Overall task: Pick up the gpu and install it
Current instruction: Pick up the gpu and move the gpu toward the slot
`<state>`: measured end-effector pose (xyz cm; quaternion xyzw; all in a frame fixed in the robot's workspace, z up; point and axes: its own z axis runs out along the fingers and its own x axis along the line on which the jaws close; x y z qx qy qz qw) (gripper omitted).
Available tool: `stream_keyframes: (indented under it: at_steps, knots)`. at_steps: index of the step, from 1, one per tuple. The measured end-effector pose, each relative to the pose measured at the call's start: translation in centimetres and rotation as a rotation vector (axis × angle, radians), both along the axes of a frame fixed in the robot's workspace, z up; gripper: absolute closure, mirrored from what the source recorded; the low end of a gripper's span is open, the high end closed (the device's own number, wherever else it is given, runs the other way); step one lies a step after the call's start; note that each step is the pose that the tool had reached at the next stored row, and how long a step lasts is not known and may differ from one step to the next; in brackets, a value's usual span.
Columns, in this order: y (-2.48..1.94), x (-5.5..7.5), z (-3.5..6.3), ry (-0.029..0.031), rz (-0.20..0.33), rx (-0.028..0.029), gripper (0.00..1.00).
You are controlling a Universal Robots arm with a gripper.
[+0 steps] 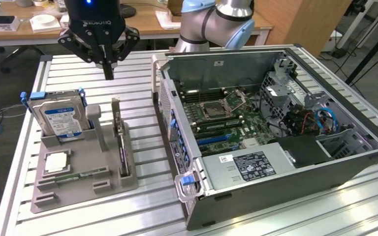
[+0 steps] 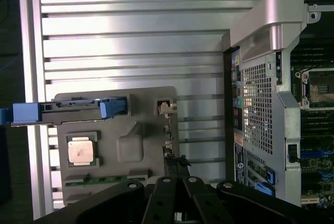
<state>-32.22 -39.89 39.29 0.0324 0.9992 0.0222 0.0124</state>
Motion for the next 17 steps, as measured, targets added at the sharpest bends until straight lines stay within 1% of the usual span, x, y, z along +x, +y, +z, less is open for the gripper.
stream_keyframes:
  at_steps: [12,13,14,15,16,17]
  knots:
    - [0.0,0.0,0.0,0.0,0.0,0.0,0.89]
    - [0.0,0.0,0.0,0.0,0.0,0.0,0.83]
    - [0.0,0.0,0.0,0.0,0.0,0.0,0.83]
    - [0.0,0.0,0.0,0.0,0.0,0.0,0.77]
    - [0.0,0.0,0.0,0.0,0.0,0.0,0.77]
    - [0.0,0.0,0.0,0.0,0.0,0.0,0.71]
